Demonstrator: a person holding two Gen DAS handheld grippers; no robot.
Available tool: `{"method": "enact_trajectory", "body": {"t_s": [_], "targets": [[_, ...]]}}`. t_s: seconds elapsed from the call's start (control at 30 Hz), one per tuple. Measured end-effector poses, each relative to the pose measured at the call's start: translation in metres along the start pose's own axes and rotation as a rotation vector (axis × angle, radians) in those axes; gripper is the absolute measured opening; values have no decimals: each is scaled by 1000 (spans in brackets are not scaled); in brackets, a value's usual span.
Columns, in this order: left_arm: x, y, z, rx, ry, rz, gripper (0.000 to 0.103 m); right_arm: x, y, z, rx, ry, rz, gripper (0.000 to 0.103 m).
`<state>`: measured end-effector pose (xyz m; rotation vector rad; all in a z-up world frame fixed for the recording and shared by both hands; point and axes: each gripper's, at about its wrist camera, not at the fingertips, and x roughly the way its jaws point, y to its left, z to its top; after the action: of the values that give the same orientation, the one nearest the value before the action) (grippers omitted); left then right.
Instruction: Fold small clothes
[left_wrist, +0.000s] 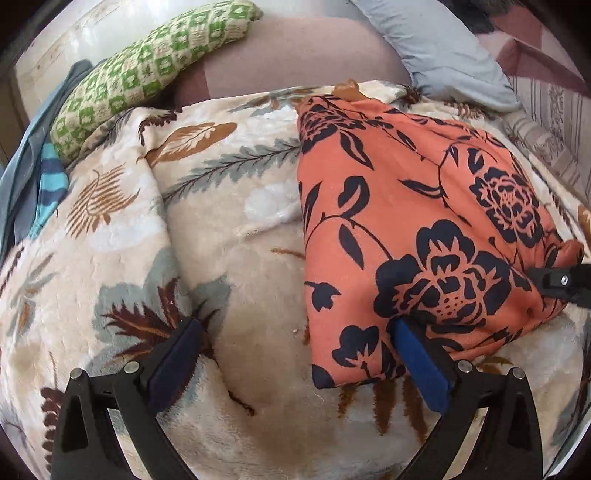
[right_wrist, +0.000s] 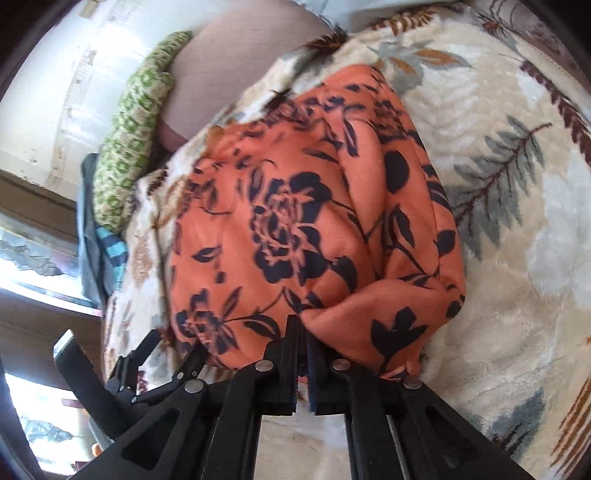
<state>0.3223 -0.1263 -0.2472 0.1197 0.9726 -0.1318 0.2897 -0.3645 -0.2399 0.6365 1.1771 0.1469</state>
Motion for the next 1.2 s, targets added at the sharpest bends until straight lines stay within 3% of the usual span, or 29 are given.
{"method": "enact_trajectory", "body": {"t_s": [0.07, 0.17, 0.37, 0.5, 0.77, 1.0, 1.07, 1.13, 1.2], "targets": [[-7, -1, 7, 2, 8, -13, 103, -5, 5, 0, -24, -26, -3, 5], [-21, -2, 6, 30, -56, 26, 103, -18, 8, -3, -42, -82, 1, 5], [-45, 11, 15, -10, -135, 47, 103, -35, 16, 0, -31, -207, 10, 5], [-59, 15, 21, -19, -202, 81, 103, -37, 23, 5, -55, -244, 0, 5], [-61, 6, 30, 15, -234, 94, 103, -38, 23, 15, -50, -264, 10, 5], [-48, 4, 40, 26, -228, 96, 103, -25, 22, 25, -44, -234, -23, 5], [-36, 4, 41, 34, -194, 88, 103, -17, 20, 29, -43, -206, -50, 5], [-12, 1, 41, 55, -110, 75, 103, -4, 16, 32, -32, -162, -77, 5], [1, 3, 39, 38, -99, 33, 103, 2, 13, 36, -19, -142, -63, 5]]}}
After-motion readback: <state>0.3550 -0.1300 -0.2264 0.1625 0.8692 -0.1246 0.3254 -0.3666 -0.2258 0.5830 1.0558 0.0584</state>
